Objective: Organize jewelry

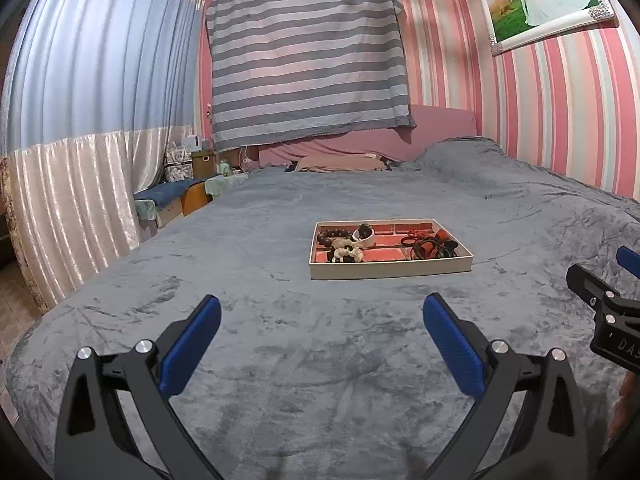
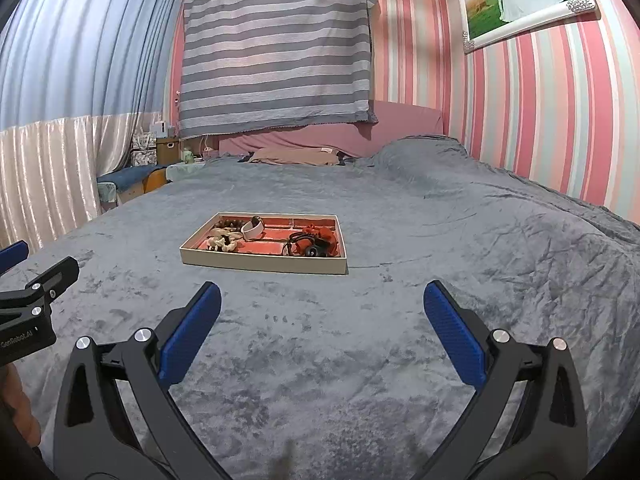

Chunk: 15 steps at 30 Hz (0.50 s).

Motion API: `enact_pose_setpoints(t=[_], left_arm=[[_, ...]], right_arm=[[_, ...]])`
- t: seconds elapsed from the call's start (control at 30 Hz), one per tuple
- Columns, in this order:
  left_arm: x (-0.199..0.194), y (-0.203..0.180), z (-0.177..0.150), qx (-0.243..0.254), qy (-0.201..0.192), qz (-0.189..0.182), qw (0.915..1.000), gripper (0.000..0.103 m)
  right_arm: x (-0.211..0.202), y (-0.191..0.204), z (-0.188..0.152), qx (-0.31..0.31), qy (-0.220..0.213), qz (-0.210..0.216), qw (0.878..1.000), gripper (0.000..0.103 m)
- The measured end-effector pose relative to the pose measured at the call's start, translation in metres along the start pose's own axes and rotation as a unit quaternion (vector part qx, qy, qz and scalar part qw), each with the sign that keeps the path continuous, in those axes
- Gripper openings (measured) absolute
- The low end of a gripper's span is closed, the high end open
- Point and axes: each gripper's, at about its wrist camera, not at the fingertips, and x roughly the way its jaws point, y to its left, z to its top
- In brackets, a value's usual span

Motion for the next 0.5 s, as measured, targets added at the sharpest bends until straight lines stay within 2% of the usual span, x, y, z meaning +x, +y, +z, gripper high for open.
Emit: enact_pose_setpoints(t=[0.5], left_arm=[[0.0008, -0.0001, -0.0018, -0.002, 0.0, 0.001, 1.0, 0.099]], right_arm=[[-0.0007, -0.0004, -0.0008, -0.002, -0.001, -0.003, 1.0, 0.099]])
